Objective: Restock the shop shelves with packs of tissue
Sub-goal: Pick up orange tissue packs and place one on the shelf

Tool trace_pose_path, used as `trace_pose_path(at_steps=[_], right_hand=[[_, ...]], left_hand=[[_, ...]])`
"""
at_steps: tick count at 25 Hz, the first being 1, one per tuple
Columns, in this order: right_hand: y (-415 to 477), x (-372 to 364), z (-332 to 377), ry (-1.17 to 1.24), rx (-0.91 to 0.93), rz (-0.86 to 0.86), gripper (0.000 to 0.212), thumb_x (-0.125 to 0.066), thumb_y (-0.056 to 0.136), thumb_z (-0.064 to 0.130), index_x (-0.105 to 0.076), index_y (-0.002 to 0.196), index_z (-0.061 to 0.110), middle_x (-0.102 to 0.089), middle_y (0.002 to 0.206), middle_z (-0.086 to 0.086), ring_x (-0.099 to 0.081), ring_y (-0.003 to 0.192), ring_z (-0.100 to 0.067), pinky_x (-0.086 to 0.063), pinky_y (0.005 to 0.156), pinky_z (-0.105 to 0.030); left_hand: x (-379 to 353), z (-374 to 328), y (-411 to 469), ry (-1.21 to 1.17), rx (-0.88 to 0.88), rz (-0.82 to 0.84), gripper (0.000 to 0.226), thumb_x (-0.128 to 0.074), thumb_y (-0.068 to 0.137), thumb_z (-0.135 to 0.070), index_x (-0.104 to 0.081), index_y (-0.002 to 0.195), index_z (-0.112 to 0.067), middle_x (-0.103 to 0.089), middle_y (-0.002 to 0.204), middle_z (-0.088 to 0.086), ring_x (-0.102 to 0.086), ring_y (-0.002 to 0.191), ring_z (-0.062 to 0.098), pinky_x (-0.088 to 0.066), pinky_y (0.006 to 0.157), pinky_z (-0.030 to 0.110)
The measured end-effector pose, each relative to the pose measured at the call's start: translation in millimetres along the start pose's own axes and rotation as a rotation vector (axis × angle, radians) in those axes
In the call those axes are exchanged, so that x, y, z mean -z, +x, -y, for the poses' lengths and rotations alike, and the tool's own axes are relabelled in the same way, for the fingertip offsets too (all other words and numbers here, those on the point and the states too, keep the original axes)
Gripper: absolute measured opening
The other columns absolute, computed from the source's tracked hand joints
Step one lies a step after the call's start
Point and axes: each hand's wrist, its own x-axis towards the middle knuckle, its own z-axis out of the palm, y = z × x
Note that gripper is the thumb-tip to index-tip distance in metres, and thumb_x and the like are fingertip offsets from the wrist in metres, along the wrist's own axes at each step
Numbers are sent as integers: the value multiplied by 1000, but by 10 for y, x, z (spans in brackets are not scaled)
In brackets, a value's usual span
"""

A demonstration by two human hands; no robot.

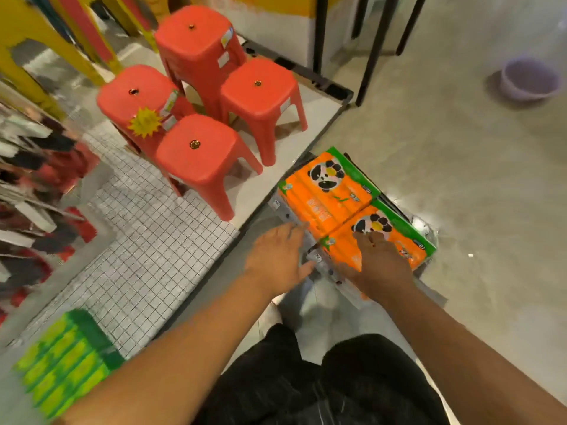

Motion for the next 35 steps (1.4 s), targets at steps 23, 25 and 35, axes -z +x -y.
trace_pose_path(at_steps=[23,25,35], right_hand=[[3732,-1681,-2314,479,130,257,98,-66,72,68,-17,150,35,-37,148,-5,-43,133,-30,-41,103,-58],[3767,-1776,-2354,605,142,217,90,-68,68,70,-27,142,42,-51,137,3,-55,121,-23,-48,97,-53],[3909,-1785,-2556,821,143,108,78,-74,69,65,-34,134,50,-48,138,4,-52,125,-18,-51,92,-53]], left_hand=[[-2861,-67,2461,-1146,947,-357,101,-79,63,-62,-21,143,-42,-48,140,-11,-52,124,12,-49,98,50],[-2918,-93,2533,-1162,942,-408,100,-79,66,-56,-21,145,-37,-44,140,-8,-50,125,11,-49,98,49],[-2917,24,2893,-1022,802,-402,104,-74,70,-61,-13,150,-34,-31,145,-5,-36,133,11,-41,106,46]])
